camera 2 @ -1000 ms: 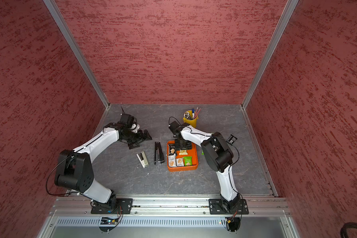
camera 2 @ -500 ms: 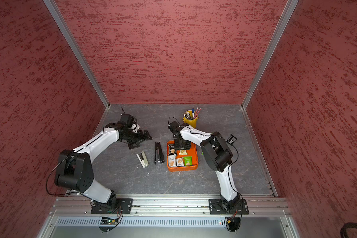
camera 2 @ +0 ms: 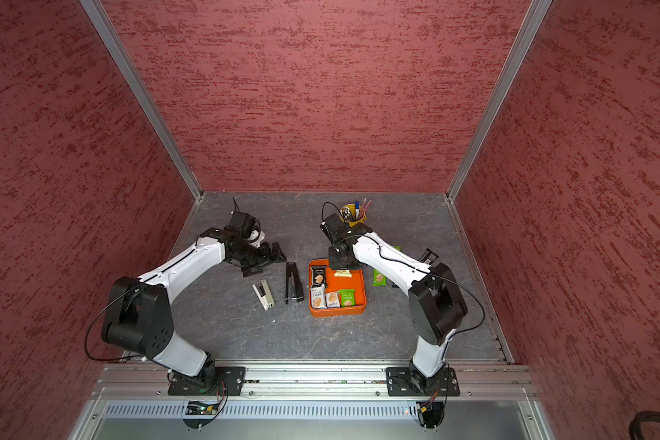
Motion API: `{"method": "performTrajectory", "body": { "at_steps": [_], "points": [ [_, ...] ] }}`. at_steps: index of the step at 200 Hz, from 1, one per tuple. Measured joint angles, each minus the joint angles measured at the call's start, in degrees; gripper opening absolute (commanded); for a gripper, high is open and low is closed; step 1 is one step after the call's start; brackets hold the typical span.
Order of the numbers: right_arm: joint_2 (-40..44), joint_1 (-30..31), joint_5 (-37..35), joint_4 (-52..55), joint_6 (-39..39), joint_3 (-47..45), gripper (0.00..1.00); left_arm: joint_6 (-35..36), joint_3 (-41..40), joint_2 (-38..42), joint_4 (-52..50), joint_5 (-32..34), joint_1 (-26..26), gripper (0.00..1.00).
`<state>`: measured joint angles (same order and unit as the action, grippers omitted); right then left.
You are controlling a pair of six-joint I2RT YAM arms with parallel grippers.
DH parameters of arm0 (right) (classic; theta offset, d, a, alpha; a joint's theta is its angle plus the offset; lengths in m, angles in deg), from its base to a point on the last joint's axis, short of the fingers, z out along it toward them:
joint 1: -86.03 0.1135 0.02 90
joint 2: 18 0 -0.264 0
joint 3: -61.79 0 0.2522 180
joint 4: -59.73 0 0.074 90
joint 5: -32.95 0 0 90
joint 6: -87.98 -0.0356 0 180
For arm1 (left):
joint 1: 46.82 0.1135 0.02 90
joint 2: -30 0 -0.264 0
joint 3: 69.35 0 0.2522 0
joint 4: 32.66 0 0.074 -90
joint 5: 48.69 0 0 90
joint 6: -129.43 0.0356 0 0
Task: Take the cookies out of the storage box
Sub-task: Pick up the cookie from the storage box, then place the cookie at the center of the board.
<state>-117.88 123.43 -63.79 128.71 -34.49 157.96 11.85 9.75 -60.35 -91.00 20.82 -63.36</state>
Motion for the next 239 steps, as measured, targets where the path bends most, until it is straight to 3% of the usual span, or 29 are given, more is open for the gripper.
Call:
{"method": "performTrajectory", "body": {
  "at_steps": [43, 83, 160, 239],
  "points": [
    [3.23, -1.64, -3.63, 4.24, 1.97, -3.72, 0.39, -0.52, 2.78, -0.72, 0.0, 2.08, -4.33, 1.0],
    [6.54, -6.82, -4.59, 5.49, 4.09, -8.85, 0.39, -1.31, 6.84, -3.54, 0.02, 3.37, -6.84, 1.0],
    [11.23, -23.32, -3.54, 3.26, 7.56, -18.95, 0.39, -2.54, 10.93, -8.13, 0.02, 4.52, -9.18, 1.0],
    [7.13, -38.58, -1.88, -3.04, 10.91, -21.0, 0.39, -3.85, 12.57, -10.27, -0.02, 5.81, -9.2, 1.0]
  ]
}}
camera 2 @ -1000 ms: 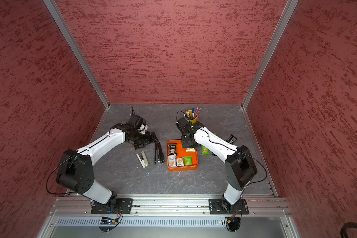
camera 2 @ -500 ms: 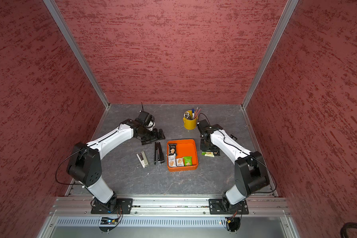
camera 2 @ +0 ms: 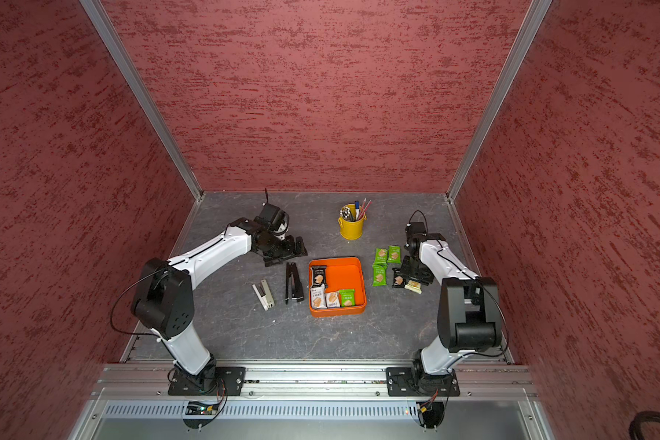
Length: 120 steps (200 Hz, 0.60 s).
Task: Take the cookies out of the storage box
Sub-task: Place the cookie at the center of the board.
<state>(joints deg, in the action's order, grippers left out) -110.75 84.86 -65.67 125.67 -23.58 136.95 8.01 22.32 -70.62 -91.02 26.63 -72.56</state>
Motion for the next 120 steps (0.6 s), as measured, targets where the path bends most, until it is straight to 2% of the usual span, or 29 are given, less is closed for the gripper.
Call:
{"method": "performTrajectory", "body": {
  "at_steps": [33, 87, 104, 120],
  "points": [
    [-4.52, -3.06, 0.2, -2.71, 0.68, 0.0, 0.4, -0.5, 0.87, -0.44, 0.0, 0.44, 0.0, 1.0],
    [-8.85, -4.04, 0.48, -4.63, 0.85, 0.48, 0.42, -1.14, 1.66, -0.57, -0.31, 1.62, 0.0, 1.0],
    [-9.01, -4.09, 0.55, -4.57, 0.81, 0.61, 0.47, -1.16, 1.7, -0.74, -0.63, 1.77, 0.0, 1.0],
    [-9.07, -4.15, 0.52, -4.26, 0.9, 0.79, 0.58, -1.16, 1.77, -0.83, -0.83, 1.81, 0.0, 1.0]
  ]
}}
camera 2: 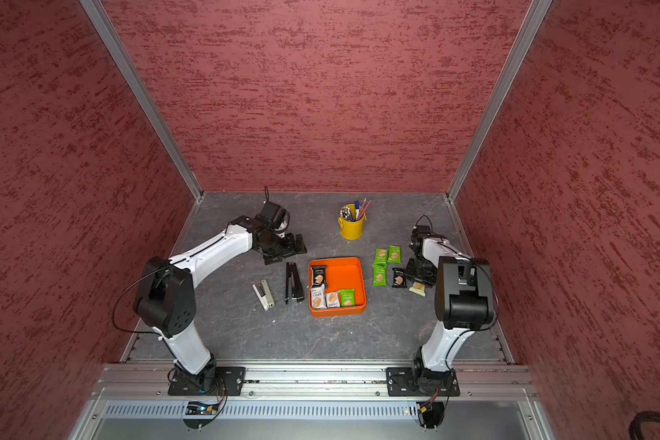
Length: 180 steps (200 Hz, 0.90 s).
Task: Take the cookies out of the storage box
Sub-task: Place the cookie at the center of the board, then pick up the cookie from the storage box.
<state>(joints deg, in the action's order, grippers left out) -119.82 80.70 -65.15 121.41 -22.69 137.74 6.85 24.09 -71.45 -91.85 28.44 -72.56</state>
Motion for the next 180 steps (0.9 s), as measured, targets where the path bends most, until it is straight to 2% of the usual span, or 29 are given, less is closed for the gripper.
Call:
{"method": "performTrajectory", "body": {
  "at_steps": [20, 52, 61, 86, 92, 138, 180],
  "points": [
    [0.28, -0.07, -0.09, 0.11, -0.15, 0.02, 0.65, 0.04, 0.5, -0.13, -0.33, 0.0, -0.02, 1.0],
    [3.43, -0.11, 0.22, 0.15, -0.57, -0.22, 0.7, 0.48, 0.98, -0.13, -0.9, -0.09, -0.44, 1.0],
    [5.86, 0.09, 0.37, 0.17, -0.76, -0.42, 0.78, 0.76, 0.98, -0.13, -1.09, -0.13, -0.72, 1.0],
    [15.58, 1.79, 0.37, 0.63, -1.64, -0.44, 0.91, 1.7, 0.98, -0.11, -1.31, -0.37, -1.97, 1.0],
    [17.81, 2.51, 0.39, 0.79, -1.73, -0.44, 0.98, 1.99, 0.98, -0.09, -1.33, -0.46, -2.38, 1.0],
    [32.87, 10.4, 0.28, 0.5, -2.64, -0.33, 0.98, 2.67, 1.09, 1.49, -2.47, 0.13, -7.43, 1.0],
    [37.64, 11.02, 4.09, -5.27, -6.36, -0.39, 0.98, -0.24, 3.23, 1.73, -3.39, 4.55, -15.65, 1.0]
  ]
}}
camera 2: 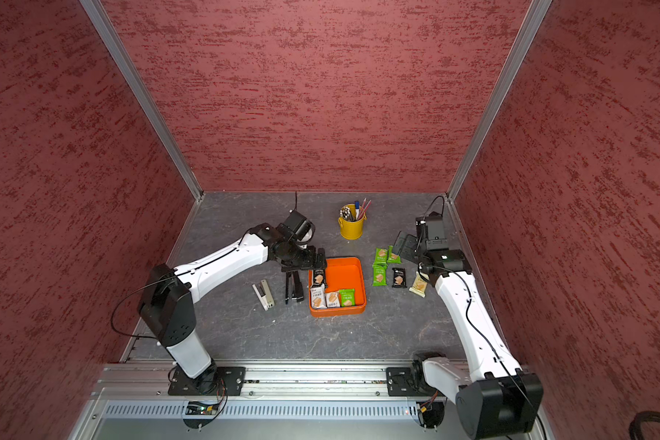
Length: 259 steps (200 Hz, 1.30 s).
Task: Take the cookies out of the storage box
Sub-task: Pick up the cookie from the storage box.
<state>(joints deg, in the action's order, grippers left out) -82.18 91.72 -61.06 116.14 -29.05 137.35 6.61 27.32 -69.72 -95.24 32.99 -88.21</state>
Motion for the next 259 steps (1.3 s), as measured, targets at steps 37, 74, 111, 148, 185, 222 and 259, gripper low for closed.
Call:
{"method": "performTrajectory", "body": {
  "at_steps": [37, 74, 111, 148, 185, 222, 259],
  "points": [
    [-0.17, -1.22, 5.99, -6.58, -7.04, -1.68, 0.98, -6.6, 3.67, -1.16, -1.33, 3.91, -7.87, 1.0],
    [-0.94, -4.17, 12.94, -11.1, -9.44, -5.16, 0.98, -13.27, 6.64, -5.86, -3.78, 6.93, -13.46, 0.93],
    [0.7, -4.68, 14.51, -11.93, -8.57, -7.21, 0.92, -17.22, 10.71, -11.93, -9.75, 10.54, -13.66, 0.84],
    [1.73, -4.68, 15.58, -12.46, -7.13, -7.78, 0.87, -17.73, 16.9, -15.58, -13.66, 15.17, -12.96, 0.69],
    [1.7, -4.68, 16.13, -12.17, -6.08, -8.63, 0.86, -17.73, 20.37, -18.34, -15.78, 18.6, -11.82, 0.66],
    [1.36, -4.68, 16.46, -12.15, -5.51, -8.63, 0.86, -17.68, 20.83, -20.15, -17.38, 20.41, -9.86, 0.66],
    [0.07, -4.68, 16.72, -12.13, -5.2, -8.63, 0.85, -16.68, 23.17, -24.06, -17.66, 20.96, -8.15, 0.66]
  ]
}}
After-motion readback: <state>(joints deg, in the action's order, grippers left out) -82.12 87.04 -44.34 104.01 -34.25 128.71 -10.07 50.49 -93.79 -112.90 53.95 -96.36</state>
